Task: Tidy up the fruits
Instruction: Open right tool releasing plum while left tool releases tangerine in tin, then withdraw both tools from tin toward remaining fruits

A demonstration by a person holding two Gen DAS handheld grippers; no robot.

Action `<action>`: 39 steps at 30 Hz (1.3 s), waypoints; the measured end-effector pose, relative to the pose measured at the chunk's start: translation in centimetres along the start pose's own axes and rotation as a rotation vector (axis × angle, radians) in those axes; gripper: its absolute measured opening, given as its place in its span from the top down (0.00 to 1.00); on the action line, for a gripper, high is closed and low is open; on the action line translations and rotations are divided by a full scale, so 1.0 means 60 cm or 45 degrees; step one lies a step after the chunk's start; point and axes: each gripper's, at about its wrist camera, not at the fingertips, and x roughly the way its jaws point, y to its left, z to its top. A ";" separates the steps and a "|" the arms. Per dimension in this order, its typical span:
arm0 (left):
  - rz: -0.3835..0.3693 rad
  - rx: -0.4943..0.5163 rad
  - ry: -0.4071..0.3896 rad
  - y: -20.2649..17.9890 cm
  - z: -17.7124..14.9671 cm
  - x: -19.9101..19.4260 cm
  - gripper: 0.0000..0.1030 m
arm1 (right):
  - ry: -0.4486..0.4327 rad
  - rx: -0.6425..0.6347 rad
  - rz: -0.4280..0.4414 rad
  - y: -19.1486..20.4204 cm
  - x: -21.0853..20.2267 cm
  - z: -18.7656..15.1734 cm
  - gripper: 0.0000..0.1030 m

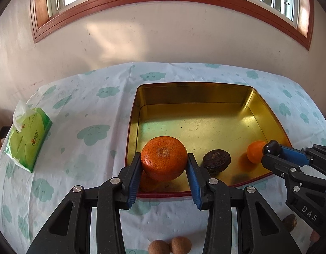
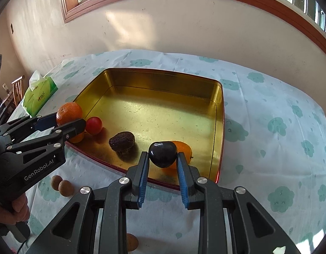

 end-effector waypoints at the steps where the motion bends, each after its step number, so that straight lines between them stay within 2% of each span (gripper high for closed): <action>1: -0.003 -0.004 0.005 0.000 0.000 0.003 0.59 | 0.001 0.000 0.001 0.000 0.001 0.001 0.76; 12: 0.034 0.031 -0.001 -0.010 -0.002 0.012 0.59 | 0.003 0.003 -0.007 0.001 0.008 0.004 0.75; 15: 0.047 0.032 0.000 -0.012 0.000 0.014 0.58 | 0.003 0.007 -0.010 0.000 0.009 0.005 0.71; 20: 0.023 0.035 -0.002 -0.015 -0.002 0.010 0.49 | -0.002 0.006 -0.014 -0.001 0.006 0.004 0.65; 24: 0.018 0.030 -0.005 -0.018 -0.003 0.003 0.47 | -0.007 0.011 -0.015 -0.003 -0.004 0.000 0.64; 33: -0.001 0.020 -0.037 -0.022 -0.020 -0.053 0.46 | -0.039 -0.002 -0.038 0.003 -0.047 -0.016 0.61; 39: -0.006 0.003 -0.054 -0.021 -0.063 -0.114 0.46 | -0.049 0.012 -0.052 0.003 -0.090 -0.060 0.59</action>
